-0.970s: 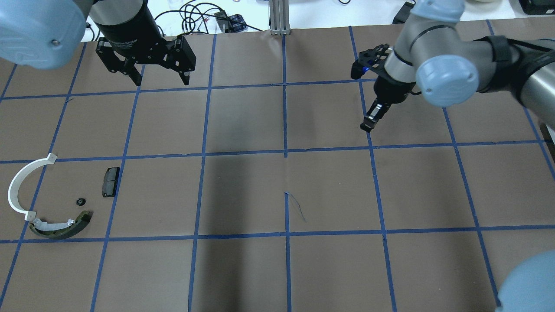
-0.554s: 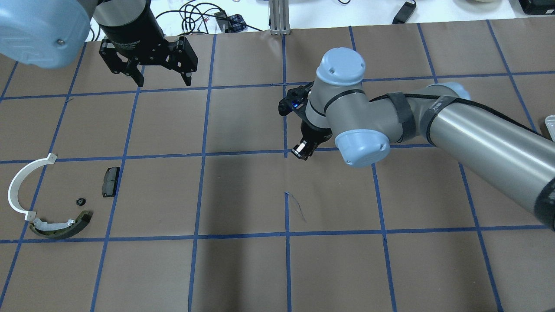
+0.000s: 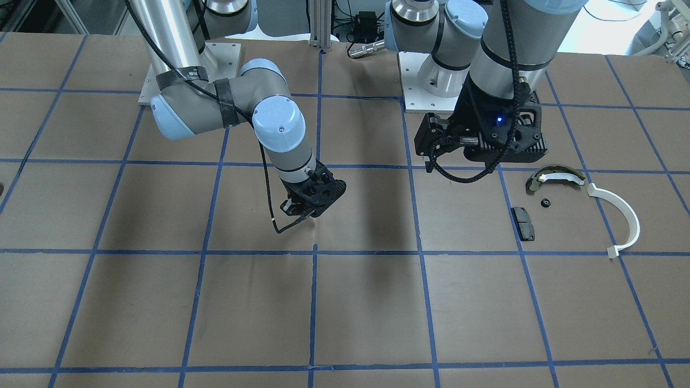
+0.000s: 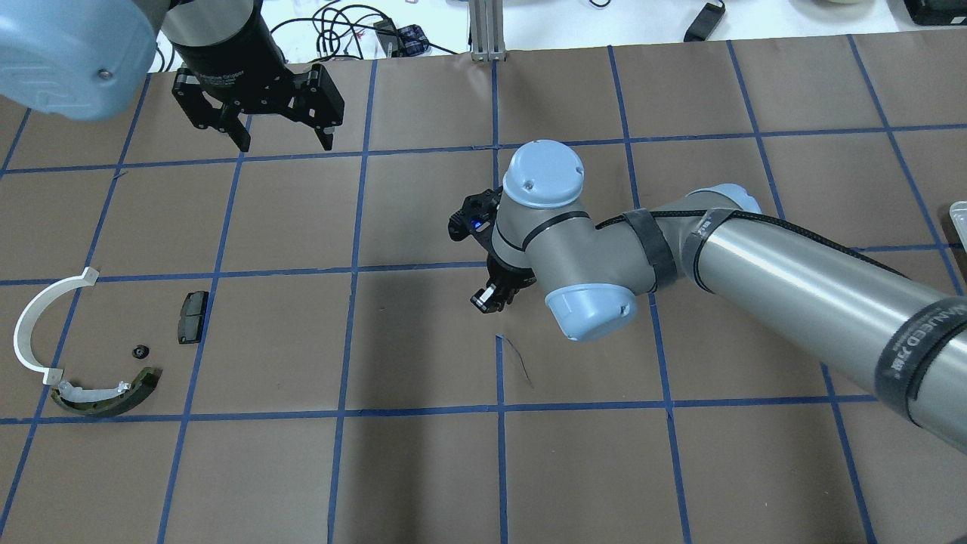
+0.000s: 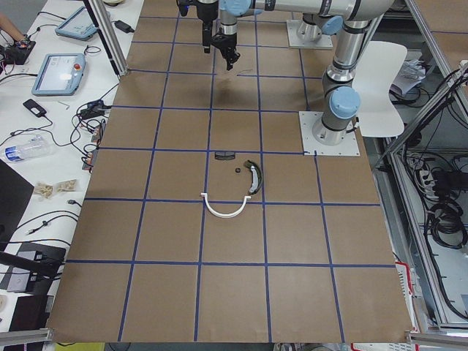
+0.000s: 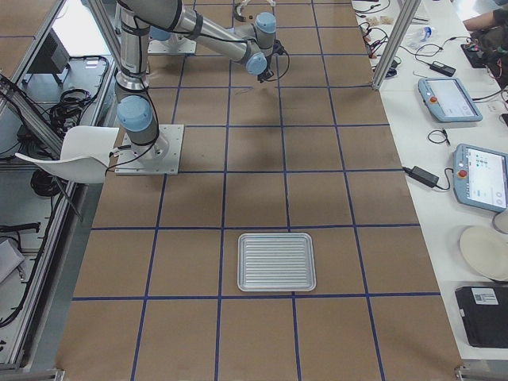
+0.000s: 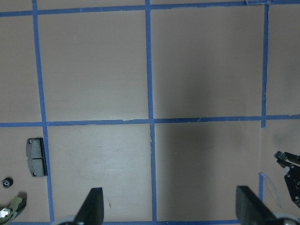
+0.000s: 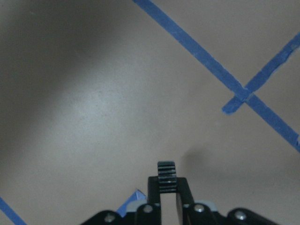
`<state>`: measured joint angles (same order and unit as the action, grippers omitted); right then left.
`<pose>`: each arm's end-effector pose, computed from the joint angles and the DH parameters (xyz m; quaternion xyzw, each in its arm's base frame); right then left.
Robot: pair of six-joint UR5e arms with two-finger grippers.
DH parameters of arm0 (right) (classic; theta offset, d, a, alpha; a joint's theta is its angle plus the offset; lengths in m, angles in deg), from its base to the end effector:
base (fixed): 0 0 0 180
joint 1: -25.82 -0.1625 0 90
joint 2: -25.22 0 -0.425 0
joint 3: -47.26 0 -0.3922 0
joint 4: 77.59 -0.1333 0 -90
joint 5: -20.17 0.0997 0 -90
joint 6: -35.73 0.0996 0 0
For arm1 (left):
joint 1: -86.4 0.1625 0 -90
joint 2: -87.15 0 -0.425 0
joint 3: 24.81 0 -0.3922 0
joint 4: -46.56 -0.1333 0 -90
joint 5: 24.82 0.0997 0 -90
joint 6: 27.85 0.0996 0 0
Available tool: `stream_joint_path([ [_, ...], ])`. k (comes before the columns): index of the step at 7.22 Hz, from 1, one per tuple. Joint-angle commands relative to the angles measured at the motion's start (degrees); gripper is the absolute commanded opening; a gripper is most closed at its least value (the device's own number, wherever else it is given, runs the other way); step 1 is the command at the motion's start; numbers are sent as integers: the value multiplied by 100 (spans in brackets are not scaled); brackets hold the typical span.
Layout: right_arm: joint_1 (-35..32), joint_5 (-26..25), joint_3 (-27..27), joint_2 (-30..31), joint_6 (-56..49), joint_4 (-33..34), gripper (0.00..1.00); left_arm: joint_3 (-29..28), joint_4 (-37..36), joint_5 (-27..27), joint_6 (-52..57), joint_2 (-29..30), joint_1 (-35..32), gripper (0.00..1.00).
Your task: Place bearing gear from tray to pile
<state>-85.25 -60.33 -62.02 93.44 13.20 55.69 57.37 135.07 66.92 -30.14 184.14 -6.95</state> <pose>0.3399 -0.4658 0.2052 -0.3715 0.9245 -0.0204 0.0825 -0.1620 -0.5390 0.4946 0.0089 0.9996 -0.0210 0.0142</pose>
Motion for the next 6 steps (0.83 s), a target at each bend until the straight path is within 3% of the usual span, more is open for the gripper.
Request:
stream_joint_path([
  [1,-169,0,-42,-282,82,477,20,0,0,-7,-26,65,-8,100],
  [2,-179,0,-42,-292,222,523,43,26,0,-24,-61,100,-26,100],
  [3,-179,-9,-42,-292,214,524,73,174,-52,-16,-62,75,-35,100],
  [4,-170,-18,19,-284,145,524,94,263,-79,-16,-62,48,-44,100],
  [6,91,-114,46,-48,109,419,100,272,-79,-24,-62,48,-44,100],
])
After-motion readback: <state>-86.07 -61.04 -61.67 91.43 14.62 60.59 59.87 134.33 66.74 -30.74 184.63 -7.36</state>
